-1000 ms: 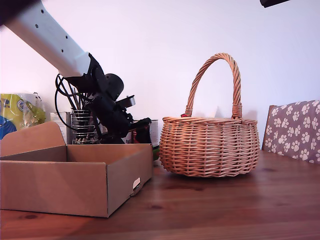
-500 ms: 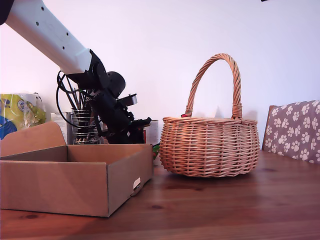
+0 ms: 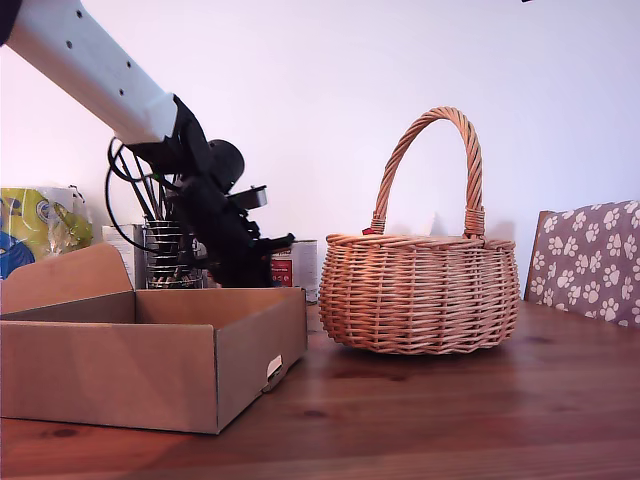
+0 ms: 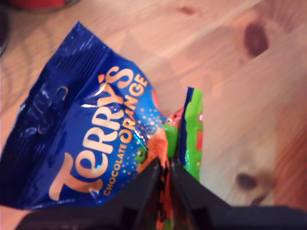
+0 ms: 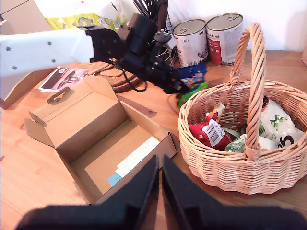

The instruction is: Move the bags of Easter eggs from the cardboard box on the left into the woven basket on the right side.

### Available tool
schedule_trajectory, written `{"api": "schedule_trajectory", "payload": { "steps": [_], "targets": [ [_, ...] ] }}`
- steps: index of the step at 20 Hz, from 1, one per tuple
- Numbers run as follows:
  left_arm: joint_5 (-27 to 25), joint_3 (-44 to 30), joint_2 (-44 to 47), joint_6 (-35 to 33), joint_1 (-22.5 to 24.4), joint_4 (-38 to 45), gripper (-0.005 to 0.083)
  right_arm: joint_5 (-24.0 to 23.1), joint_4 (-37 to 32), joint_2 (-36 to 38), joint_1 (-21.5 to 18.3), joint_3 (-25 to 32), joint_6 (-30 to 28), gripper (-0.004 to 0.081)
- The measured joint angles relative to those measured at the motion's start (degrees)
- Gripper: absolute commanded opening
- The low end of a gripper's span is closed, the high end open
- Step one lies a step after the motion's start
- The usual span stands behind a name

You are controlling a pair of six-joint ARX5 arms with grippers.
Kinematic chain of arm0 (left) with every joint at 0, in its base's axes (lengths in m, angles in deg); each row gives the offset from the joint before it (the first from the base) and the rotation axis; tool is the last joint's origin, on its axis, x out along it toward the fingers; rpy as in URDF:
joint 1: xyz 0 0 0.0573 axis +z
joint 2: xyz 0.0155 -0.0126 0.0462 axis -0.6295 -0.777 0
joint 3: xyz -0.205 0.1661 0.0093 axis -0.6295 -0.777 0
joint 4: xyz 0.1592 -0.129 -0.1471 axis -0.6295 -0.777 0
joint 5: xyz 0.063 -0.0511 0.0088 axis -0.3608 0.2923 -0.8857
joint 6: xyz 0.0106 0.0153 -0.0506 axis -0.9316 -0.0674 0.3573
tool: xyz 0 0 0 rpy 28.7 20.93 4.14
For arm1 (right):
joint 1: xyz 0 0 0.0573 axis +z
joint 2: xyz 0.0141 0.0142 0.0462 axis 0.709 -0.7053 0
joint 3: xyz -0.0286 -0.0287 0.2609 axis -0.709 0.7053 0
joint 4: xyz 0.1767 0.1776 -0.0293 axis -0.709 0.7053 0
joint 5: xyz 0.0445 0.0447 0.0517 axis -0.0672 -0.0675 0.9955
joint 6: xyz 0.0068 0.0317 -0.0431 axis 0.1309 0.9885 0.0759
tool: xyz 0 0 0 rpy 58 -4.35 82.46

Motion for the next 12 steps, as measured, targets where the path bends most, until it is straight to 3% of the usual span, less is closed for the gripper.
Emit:
{"api": "schedule_trajectory", "payload": {
  "steps": [6, 12],
  "targets": [
    [0.31, -0.07, 2.21, 0.0, 0.57, -6.91, -0.002, 0.0, 0.0, 0.0, 0.0, 0.0, 0.0, -0.001],
    [3.74, -0.2, 8.35, -0.94, 0.61, -13.27, -0.002, -0.02, 0.09, 0.0, 0.0, 0.0, -0.02, -0.001]
  ]
}}
